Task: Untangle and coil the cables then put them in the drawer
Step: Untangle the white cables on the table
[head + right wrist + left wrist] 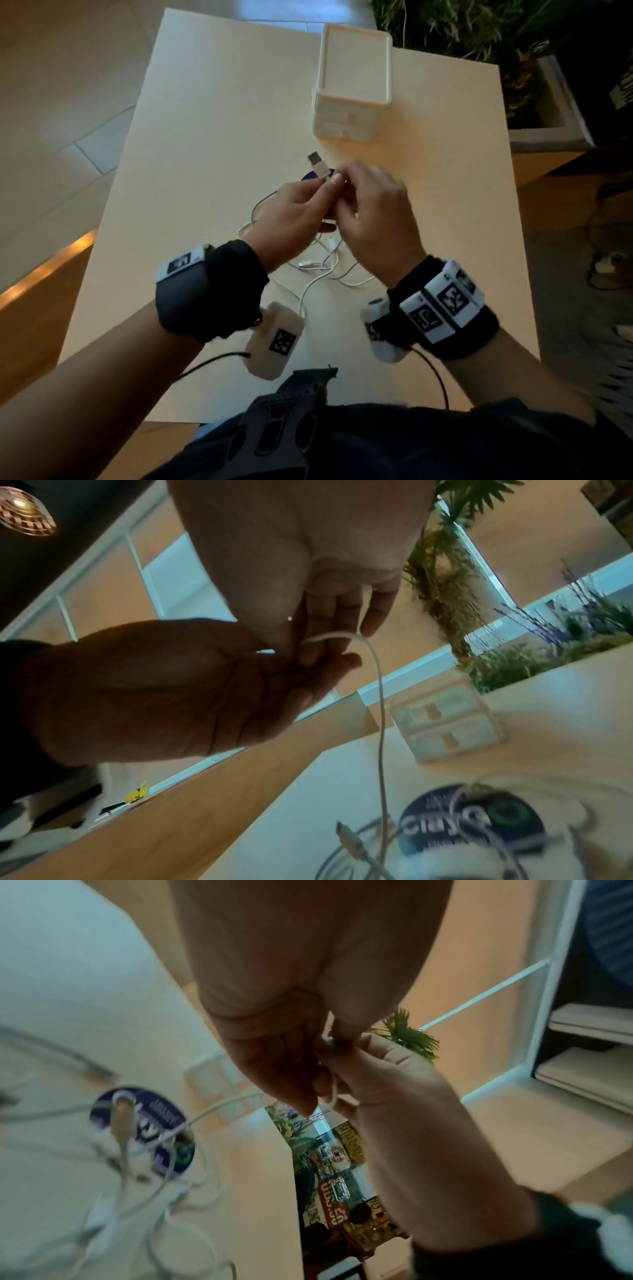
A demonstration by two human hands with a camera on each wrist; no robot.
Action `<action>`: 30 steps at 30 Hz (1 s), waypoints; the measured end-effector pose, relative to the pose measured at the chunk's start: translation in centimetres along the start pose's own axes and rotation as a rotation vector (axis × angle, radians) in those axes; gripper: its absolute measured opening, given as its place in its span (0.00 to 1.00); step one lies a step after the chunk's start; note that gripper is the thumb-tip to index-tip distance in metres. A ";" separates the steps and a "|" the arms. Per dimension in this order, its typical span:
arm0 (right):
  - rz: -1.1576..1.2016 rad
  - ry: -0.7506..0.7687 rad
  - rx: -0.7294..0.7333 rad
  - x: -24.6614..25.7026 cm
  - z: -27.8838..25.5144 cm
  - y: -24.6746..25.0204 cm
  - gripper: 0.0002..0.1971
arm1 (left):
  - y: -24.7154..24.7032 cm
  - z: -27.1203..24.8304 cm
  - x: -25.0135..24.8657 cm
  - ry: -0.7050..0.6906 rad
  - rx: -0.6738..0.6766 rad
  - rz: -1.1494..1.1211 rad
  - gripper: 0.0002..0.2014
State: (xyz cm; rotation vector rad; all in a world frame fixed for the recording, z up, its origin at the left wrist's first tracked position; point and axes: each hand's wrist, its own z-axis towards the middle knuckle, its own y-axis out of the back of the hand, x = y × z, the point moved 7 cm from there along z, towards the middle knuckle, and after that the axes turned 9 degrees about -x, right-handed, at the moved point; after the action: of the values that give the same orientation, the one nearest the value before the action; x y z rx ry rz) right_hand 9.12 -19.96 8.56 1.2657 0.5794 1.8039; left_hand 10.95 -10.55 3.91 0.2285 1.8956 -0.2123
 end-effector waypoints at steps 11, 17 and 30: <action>-0.023 -0.051 0.492 -6.0 -11.6 -6.0 0.07 | 8.1 -3.4 6.5 0.182 -0.480 -0.632 0.14; -0.180 -0.051 0.624 -9.7 -12.9 -5.5 0.04 | 11.7 -5.4 8.2 0.097 -0.495 -0.321 0.13; 0.131 -0.180 0.279 -6.6 -4.8 -5.7 0.09 | 9.6 -5.7 10.2 0.083 -0.391 -0.038 0.12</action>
State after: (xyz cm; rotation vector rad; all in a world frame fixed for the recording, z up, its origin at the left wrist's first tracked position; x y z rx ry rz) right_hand 7.71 -21.96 -1.12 1.6703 0.6761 1.7325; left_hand 4.99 0.74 -4.24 -0.0651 1.9812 0.1457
